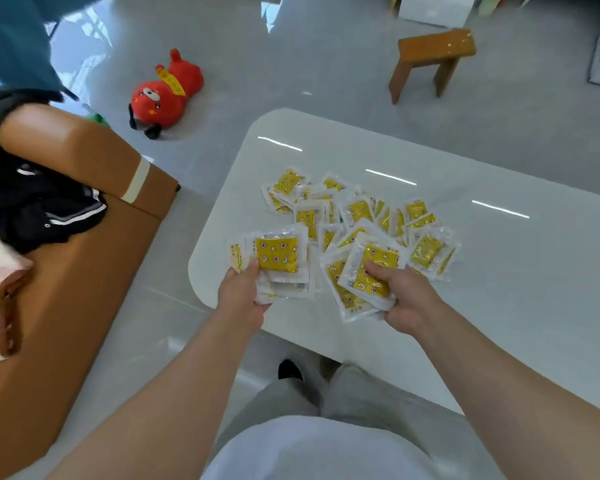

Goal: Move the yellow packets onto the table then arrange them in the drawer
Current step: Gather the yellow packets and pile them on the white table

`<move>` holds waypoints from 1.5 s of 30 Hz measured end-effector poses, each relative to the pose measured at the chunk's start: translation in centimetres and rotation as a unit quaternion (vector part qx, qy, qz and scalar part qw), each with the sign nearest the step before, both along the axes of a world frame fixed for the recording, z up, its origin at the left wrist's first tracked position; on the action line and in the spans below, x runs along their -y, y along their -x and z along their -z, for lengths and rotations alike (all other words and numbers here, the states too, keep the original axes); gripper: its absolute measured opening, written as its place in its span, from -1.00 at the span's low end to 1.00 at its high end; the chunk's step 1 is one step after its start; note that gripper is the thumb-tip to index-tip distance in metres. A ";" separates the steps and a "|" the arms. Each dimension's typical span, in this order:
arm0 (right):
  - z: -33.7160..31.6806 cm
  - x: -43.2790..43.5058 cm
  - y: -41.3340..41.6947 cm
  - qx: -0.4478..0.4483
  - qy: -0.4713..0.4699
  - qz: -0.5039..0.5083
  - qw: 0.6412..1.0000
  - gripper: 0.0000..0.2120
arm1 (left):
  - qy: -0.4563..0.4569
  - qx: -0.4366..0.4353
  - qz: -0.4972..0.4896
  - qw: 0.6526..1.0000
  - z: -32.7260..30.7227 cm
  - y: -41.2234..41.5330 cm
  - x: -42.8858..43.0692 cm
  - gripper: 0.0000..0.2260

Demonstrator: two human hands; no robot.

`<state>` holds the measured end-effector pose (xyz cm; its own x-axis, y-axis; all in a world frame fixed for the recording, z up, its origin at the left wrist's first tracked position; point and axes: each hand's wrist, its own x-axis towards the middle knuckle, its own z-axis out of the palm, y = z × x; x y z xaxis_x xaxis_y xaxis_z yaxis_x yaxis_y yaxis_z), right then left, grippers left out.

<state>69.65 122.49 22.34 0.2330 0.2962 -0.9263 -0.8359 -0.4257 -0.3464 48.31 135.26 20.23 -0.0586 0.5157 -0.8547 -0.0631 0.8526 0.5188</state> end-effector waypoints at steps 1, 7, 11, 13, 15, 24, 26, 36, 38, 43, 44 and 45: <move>1.0 -1.7 -0.8 0.006 0.008 -0.012 1.000 -0.56 | 0.008 -0.007 0.000 1.000 1.1 -1.1 -1.2 -0.78; 8.8 -12.3 -4.9 0.016 0.049 -0.037 0.998 -0.63 | 0.043 0.004 -0.022 0.999 9.6 -5.8 -9.6 -0.82; 16.3 -18.5 -7.0 0.022 0.061 -0.089 0.994 -0.04 | 0.051 0.032 -0.028 0.998 16.5 -7.2 -14.8 -0.78; 19.7 -21.0 -7.5 0.035 0.062 -0.120 0.990 -0.01 | 0.070 0.029 -0.037 0.996 20.0 -7.6 -16.9 -0.76; 22.6 -23.2 -7.6 0.040 0.060 -0.147 0.986 -0.22 | 0.090 0.028 -0.048 0.994 23.0 -7.6 -18.3 -0.74; 26.6 -26.1 -4.6 0.348 0.132 -0.417 0.829 -0.43 | 0.092 -0.148 0.081 0.981 27.3 -8.4 -19.4 -0.47; 26.3 -25.6 -3.2 0.404 0.157 -0.436 0.789 -0.45 | 0.078 -0.231 0.124 0.962 26.9 -9.0 -19.2 -0.30; 25.0 -22.6 -0.8 0.478 0.270 -0.442 0.710 -0.30 | 0.139 -0.310 0.186 0.922 24.8 -9.1 -19.1 -0.04; 23.7 -21.8 -0.5 0.480 0.276 -0.436 0.709 -0.38 | 0.149 -0.284 0.180 0.930 23.6 -8.4 -18.6 -0.07; 18.0 -19.8 0.6 0.426 0.261 -0.419 0.758 -0.55 | 0.174 -0.175 0.206 0.947 17.3 -6.0 -16.8 -0.41; 16.4 -19.3 0.9 0.407 0.258 -0.412 0.773 -0.57 | 0.172 -0.159 0.217 0.948 15.5 -5.6 -16.2 -0.47; 14.7 -18.9 1.2 0.386 0.255 -0.398 0.792 -0.57 | 0.165 -0.146 0.226 0.949 13.4 -5.1 -15.7 -0.52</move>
